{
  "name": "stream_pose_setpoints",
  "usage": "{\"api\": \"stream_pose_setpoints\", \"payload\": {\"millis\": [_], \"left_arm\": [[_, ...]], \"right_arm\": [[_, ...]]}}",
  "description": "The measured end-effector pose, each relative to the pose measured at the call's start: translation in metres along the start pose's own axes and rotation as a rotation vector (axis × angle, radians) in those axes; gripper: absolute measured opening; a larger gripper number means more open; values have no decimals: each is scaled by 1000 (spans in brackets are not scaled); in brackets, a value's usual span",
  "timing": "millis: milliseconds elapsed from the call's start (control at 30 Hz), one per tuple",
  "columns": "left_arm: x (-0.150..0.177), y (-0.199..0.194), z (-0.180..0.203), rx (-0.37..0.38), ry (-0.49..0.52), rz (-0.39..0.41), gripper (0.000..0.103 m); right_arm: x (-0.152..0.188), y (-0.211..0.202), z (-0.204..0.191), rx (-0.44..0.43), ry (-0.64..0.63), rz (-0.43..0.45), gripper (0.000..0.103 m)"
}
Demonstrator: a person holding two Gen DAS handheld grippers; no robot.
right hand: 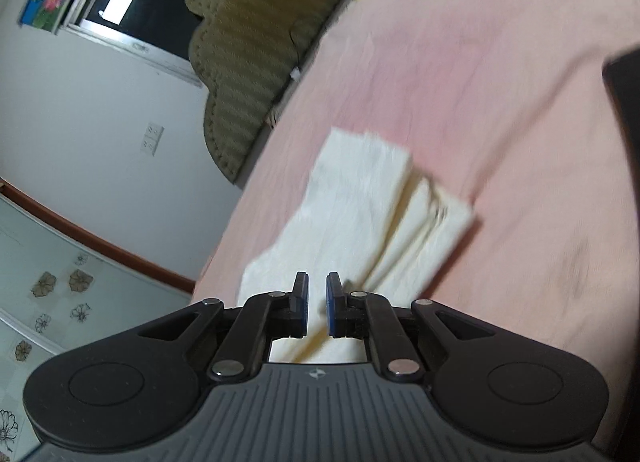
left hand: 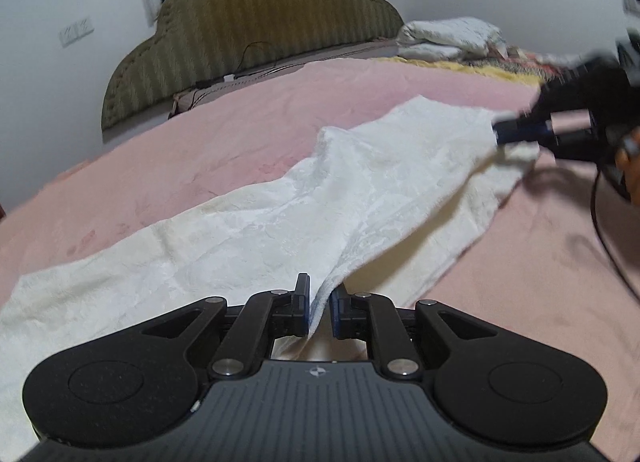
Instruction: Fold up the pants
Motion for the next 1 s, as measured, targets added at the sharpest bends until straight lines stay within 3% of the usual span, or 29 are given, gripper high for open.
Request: {"api": "stream_pose_setpoints", "payload": {"millis": [167, 233, 300, 400, 533, 633, 733, 933, 967, 1000], "left_arm": [[-12, 0, -29, 140, -177, -35, 17], [-14, 2, -38, 187, -232, -50, 16], [-15, 3, -43, 211, -259, -59, 16], [-17, 2, -42, 202, -259, -56, 16], [-17, 0, -40, 192, -253, -50, 15], [-17, 0, -40, 195, -255, -45, 15], [-15, -2, -38, 192, -246, -41, 15], [-15, -2, -35, 177, -230, -36, 15], [-15, -2, -35, 174, -227, -35, 15], [-15, -2, -34, 170, -224, -34, 15]], "right_arm": [[10, 11, -3, -29, 17, -41, 11], [12, 14, -5, -30, 19, -50, 20], [12, 15, -7, -59, 18, -52, 47], [16, 15, -18, -69, -20, -55, 66], [26, 25, -27, -134, -8, -119, 67], [26, 36, -32, -158, -20, -119, 68], [13, 44, -28, -140, 12, -44, 67], [-25, 31, -13, -56, 45, 200, 64], [-31, 31, -9, -43, 56, 209, 48], [-36, 31, -5, -36, 59, 209, 24]]}}
Point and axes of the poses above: each gripper's, at about its wrist camera, not at the fingertips, and y roughly the way its jaws point, z to its right, x to its underside, the point moved 3 cm from there along y, roughly the way its jaws point, and after that the axes turned 15 degrees about -z, right-handed, at the moved point
